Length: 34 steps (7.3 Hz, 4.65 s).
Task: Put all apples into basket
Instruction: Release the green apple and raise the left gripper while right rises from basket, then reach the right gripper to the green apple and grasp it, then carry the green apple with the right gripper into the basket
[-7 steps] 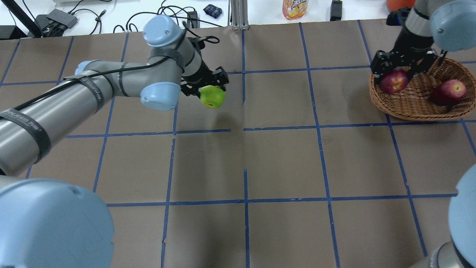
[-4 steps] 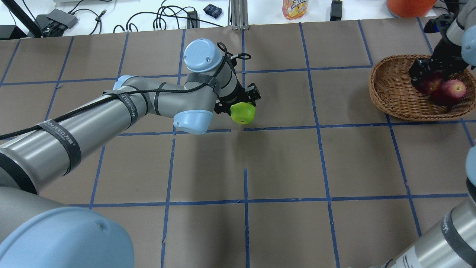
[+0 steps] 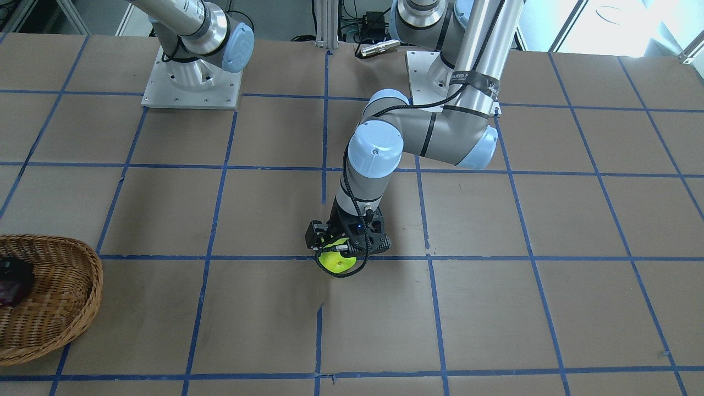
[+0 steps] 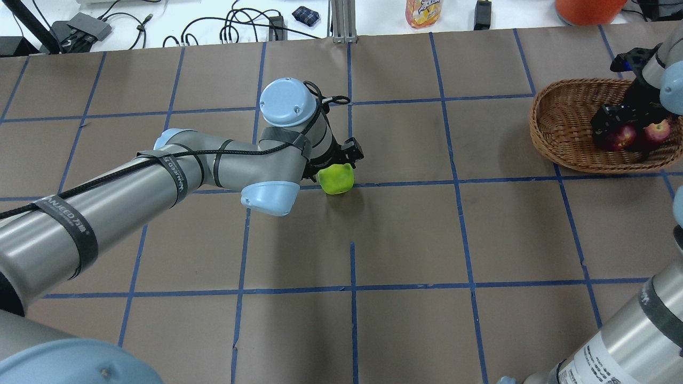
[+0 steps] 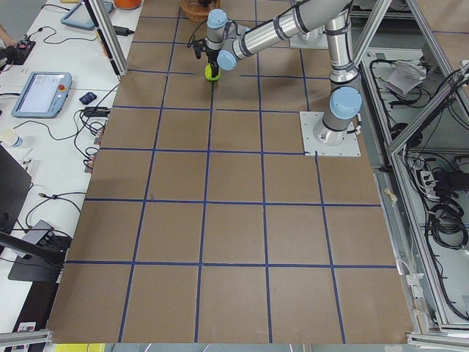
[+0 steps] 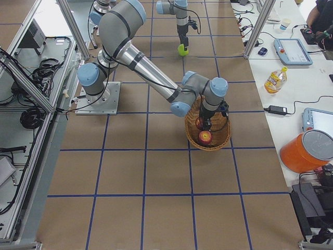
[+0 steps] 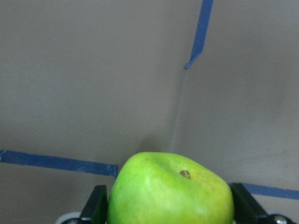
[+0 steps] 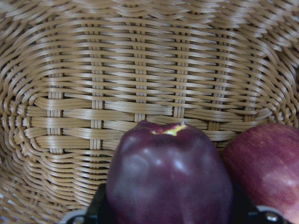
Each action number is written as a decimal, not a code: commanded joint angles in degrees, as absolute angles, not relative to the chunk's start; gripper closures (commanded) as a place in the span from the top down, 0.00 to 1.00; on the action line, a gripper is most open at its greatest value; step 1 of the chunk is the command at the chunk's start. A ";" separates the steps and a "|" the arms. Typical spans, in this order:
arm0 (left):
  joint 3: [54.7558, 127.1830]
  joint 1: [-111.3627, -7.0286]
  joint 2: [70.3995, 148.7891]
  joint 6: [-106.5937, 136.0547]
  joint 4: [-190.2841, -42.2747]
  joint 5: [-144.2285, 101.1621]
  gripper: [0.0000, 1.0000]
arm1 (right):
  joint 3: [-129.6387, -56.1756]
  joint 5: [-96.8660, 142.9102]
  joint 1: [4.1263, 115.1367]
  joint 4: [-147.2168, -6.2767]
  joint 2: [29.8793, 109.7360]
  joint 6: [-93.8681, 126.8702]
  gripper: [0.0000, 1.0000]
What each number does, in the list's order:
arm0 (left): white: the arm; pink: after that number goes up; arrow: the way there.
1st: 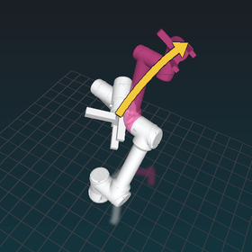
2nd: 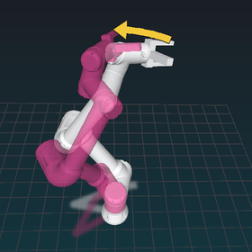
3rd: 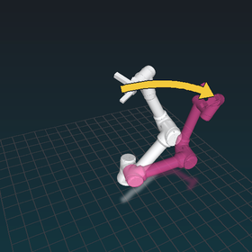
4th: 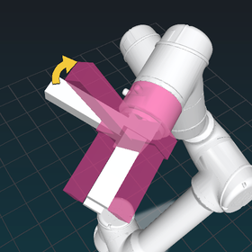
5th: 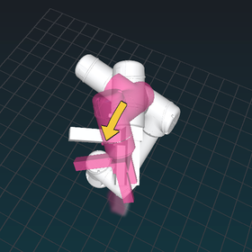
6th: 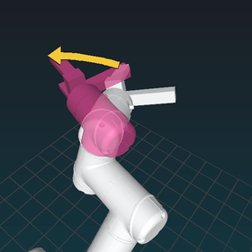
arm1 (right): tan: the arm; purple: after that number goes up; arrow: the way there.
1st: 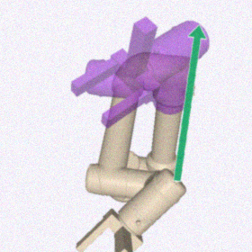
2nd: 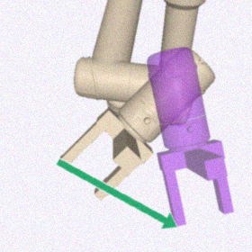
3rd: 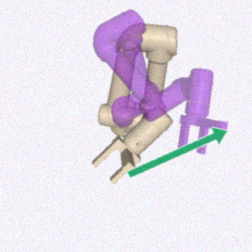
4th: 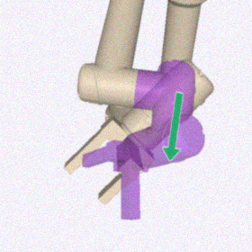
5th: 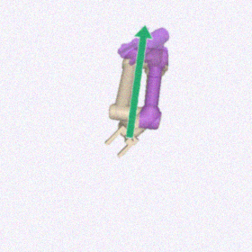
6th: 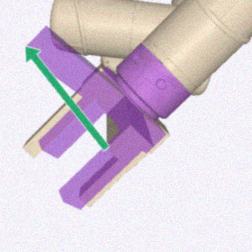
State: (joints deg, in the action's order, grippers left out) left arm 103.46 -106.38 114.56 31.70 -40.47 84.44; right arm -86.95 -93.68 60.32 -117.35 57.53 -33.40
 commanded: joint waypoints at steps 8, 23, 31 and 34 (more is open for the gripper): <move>96.96 -93.97 86.60 7.33 -77.84 91.23 1.00 | -86.75 -84.75 88.88 -101.69 71.55 0.35 1.00; 93.69 -83.50 83.75 -12.66 -89.50 88.16 1.00 | -87.18 -86.92 112.76 -125.60 54.15 18.01 1.00; 88.68 -83.85 84.37 -10.99 -93.42 83.41 1.00 | -86.39 -87.10 99.82 -108.44 65.96 16.44 0.00; 86.92 -83.85 84.46 -10.03 -97.29 87.99 1.00 | -86.48 -93.76 80.04 -103.18 70.31 3.47 0.00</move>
State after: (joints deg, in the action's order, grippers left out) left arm 87.28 -83.81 84.19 -10.71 -96.21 87.86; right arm -86.43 -90.79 87.79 -104.50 69.23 8.71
